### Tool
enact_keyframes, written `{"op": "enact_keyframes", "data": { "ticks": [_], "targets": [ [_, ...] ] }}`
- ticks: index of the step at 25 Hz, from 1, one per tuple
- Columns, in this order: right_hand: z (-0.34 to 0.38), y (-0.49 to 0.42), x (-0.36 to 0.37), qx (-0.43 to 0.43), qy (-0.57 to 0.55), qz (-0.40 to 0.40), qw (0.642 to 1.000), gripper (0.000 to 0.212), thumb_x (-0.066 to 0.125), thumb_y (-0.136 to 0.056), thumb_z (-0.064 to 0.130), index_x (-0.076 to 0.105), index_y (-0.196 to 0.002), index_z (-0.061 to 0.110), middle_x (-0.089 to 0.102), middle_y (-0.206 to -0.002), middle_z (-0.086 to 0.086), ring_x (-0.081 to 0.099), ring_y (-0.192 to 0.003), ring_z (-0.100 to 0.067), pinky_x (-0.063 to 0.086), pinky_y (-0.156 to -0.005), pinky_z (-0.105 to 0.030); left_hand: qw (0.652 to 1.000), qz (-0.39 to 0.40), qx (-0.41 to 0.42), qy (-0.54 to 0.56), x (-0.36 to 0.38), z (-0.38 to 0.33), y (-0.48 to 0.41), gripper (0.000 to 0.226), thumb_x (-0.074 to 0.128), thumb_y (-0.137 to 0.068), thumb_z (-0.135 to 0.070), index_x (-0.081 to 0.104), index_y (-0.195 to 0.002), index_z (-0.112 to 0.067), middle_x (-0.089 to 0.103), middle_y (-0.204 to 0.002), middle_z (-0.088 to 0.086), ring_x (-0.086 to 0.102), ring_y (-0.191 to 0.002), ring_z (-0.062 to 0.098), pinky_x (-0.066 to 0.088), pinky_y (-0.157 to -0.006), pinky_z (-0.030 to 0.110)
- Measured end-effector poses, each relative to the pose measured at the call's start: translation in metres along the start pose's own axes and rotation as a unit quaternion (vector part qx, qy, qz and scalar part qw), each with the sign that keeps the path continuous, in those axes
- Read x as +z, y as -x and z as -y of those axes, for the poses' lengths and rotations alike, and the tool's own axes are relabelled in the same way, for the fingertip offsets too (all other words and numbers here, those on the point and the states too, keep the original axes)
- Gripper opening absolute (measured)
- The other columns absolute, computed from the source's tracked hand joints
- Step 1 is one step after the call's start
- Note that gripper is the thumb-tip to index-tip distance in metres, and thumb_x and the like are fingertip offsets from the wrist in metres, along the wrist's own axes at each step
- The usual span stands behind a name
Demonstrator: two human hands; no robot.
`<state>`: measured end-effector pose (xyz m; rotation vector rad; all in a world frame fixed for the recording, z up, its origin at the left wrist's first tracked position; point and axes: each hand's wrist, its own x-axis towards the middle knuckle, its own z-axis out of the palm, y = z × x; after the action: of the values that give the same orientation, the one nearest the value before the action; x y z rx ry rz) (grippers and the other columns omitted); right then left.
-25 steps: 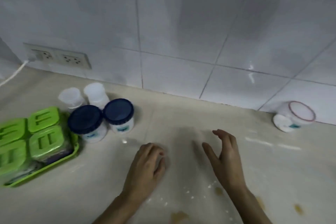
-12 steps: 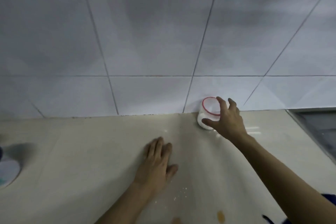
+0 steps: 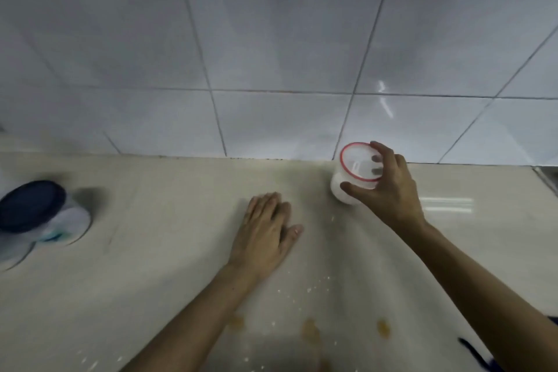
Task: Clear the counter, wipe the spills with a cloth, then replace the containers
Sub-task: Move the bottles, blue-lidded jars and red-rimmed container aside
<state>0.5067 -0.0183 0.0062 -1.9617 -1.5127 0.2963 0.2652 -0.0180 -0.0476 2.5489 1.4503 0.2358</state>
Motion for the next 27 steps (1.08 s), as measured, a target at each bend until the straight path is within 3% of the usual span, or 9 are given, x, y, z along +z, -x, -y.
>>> {"op": "enact_keyframes", "data": {
  "ticks": [4,7,11,14,21,24,27],
  "targets": [
    [0.082,0.038,0.028,-0.042,-0.048,0.037,0.997,0.099,0.086,-0.059,0.042,0.034,-0.139,0.017,0.051,-0.131,-0.01,0.057,-0.108,-0.023,0.045,-0.083,-0.03,0.996,-0.011,-0.073,0.046,-0.025,0.056,0.078,0.053,0.029,-0.096,-0.049,0.058,-0.123,-0.014,0.05,-0.14,0.008,0.042,-0.133,0.024,0.016,-0.116,0.028],
    [0.164,0.077,0.071,-0.093,-0.098,0.088,0.987,0.102,0.087,-0.055,0.042,0.035,-0.138,0.015,0.053,-0.129,-0.006,0.057,-0.105,-0.017,0.046,-0.083,-0.027,0.984,-0.068,-0.14,0.082,-0.059,0.12,0.17,0.041,0.039,-0.096,-0.038,0.062,-0.118,-0.013,0.056,-0.128,0.004,0.048,-0.121,0.019,0.03,-0.11,0.026],
    [0.262,0.139,0.133,-0.101,-0.158,0.147,0.971,0.104,0.089,-0.051,0.038,0.036,-0.139,0.02,0.052,-0.128,0.001,0.053,-0.106,-0.009,0.043,-0.087,-0.021,0.966,-0.122,-0.213,0.078,-0.082,0.187,0.277,0.036,0.042,-0.093,-0.031,0.063,-0.114,-0.011,0.06,-0.119,0.006,0.049,-0.114,0.019,0.033,-0.107,0.028],
    [0.315,0.179,0.18,-0.071,-0.19,0.164,0.965,0.106,0.09,-0.05,0.037,0.036,-0.139,0.018,0.052,-0.132,0.002,0.053,-0.118,-0.015,0.036,-0.092,-0.016,0.96,-0.13,-0.238,0.071,-0.076,0.218,0.319,0.035,0.044,-0.092,-0.033,0.064,-0.112,-0.011,0.06,-0.118,0.007,0.05,-0.114,0.019,0.031,-0.108,0.026],
    [0.368,0.227,0.238,-0.012,-0.203,0.169,0.964,0.095,0.089,-0.053,0.034,0.04,-0.133,0.02,0.052,-0.13,0.002,0.05,-0.12,-0.015,0.037,-0.092,-0.018,0.966,-0.151,-0.193,0.083,-0.067,0.233,0.346,0.027,0.053,-0.092,-0.022,0.063,-0.113,-0.008,0.058,-0.121,0.012,0.05,-0.116,0.024,0.036,-0.108,0.04],
    [0.372,0.23,0.25,-0.009,-0.203,0.161,0.966,0.095,0.088,-0.058,0.032,0.037,-0.136,0.019,0.051,-0.133,-0.002,0.049,-0.121,-0.017,0.038,-0.093,-0.02,0.97,-0.133,-0.181,0.096,-0.061,0.228,0.354,0.027,0.054,-0.093,-0.022,0.063,-0.114,-0.007,0.058,-0.125,0.012,0.052,-0.119,0.026,0.034,-0.111,0.037],
    [0.372,0.229,0.256,-0.002,-0.214,0.163,0.963,0.098,0.087,-0.062,0.028,0.031,-0.141,0.014,0.046,-0.14,-0.005,0.046,-0.126,-0.017,0.036,-0.095,-0.015,0.974,-0.11,-0.169,0.101,-0.054,0.222,0.364,0.031,0.05,-0.094,-0.025,0.062,-0.117,-0.008,0.056,-0.13,0.012,0.05,-0.124,0.027,0.022,-0.118,0.028]
  ]
}}
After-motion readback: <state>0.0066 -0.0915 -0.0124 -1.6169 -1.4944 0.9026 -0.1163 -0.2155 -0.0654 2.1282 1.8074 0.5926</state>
